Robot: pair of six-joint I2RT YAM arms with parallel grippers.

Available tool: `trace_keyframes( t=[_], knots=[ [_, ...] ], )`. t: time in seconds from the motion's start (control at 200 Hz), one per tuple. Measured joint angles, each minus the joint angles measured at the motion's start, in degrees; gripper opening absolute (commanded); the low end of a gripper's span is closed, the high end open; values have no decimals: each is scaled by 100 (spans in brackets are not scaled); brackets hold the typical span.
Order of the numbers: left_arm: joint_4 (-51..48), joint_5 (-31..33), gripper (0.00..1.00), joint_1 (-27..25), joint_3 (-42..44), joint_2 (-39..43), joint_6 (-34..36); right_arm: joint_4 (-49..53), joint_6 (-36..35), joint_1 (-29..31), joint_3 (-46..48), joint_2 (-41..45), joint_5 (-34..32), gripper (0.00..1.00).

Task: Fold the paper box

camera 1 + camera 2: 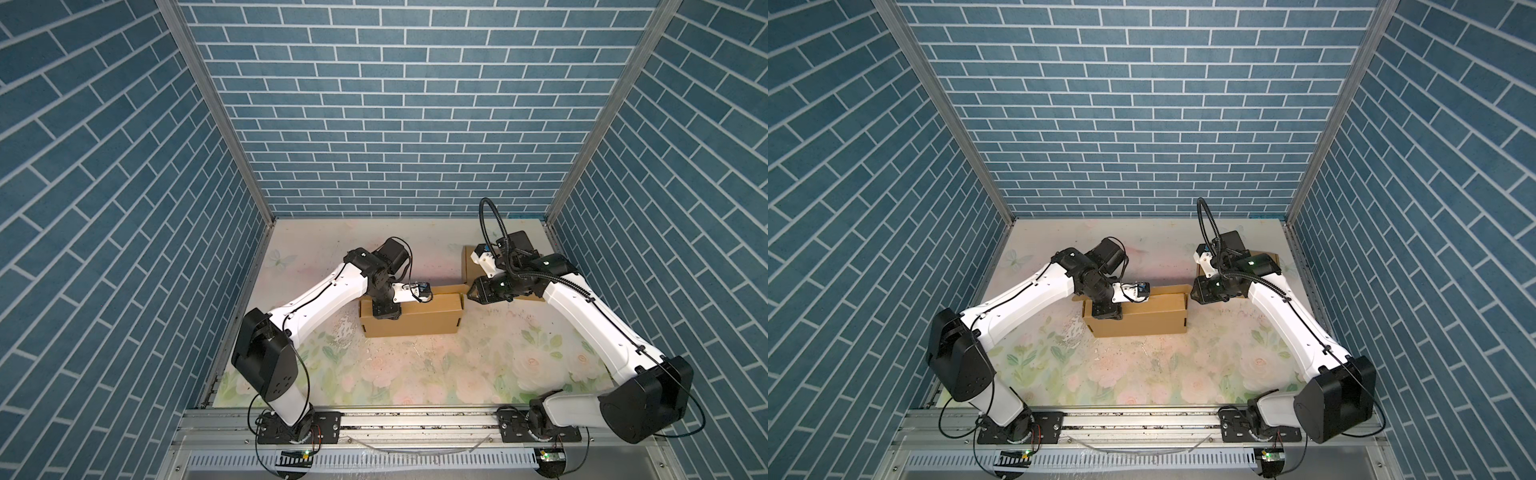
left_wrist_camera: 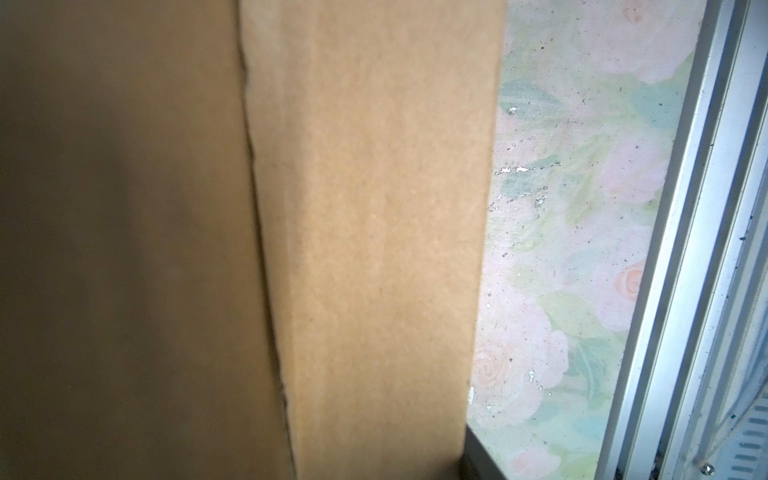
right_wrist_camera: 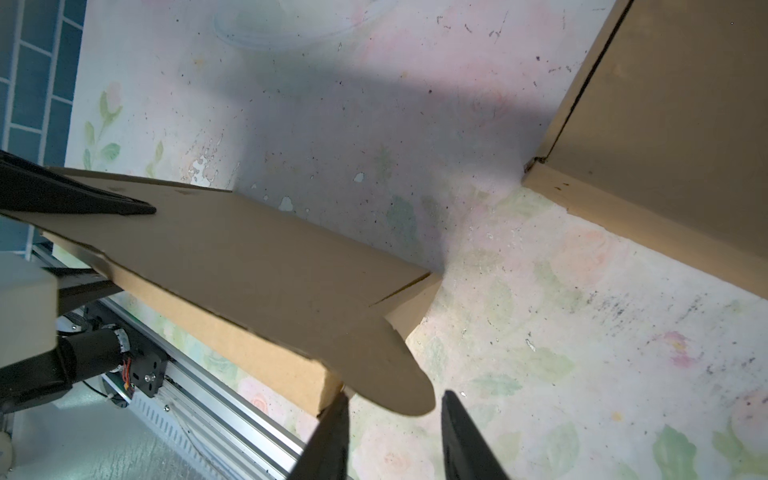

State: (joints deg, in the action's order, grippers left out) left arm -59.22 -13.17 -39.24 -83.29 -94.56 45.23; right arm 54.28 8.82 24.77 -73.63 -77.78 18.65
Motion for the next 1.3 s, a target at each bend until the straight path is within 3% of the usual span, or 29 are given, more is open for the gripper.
trace_keyframes(
  t=[0.225, 0.51, 1.055, 1.3],
  knots=[
    [2, -2, 38, 0, 2, 0, 0, 42, 22, 151, -299, -140, 24, 8],
    [2, -2, 37, 0, 2, 0, -2, -4, 693, 181, -345, -201, 269, 0],
    [118, -81, 36, 72, 2, 4, -131, -619, 2396, 149, -275, -208, 417, 0],
    [162, -42, 36, 74, 11, 4, -212, -1043, 2697, 120, -20, -133, 468, 0]
  ],
)
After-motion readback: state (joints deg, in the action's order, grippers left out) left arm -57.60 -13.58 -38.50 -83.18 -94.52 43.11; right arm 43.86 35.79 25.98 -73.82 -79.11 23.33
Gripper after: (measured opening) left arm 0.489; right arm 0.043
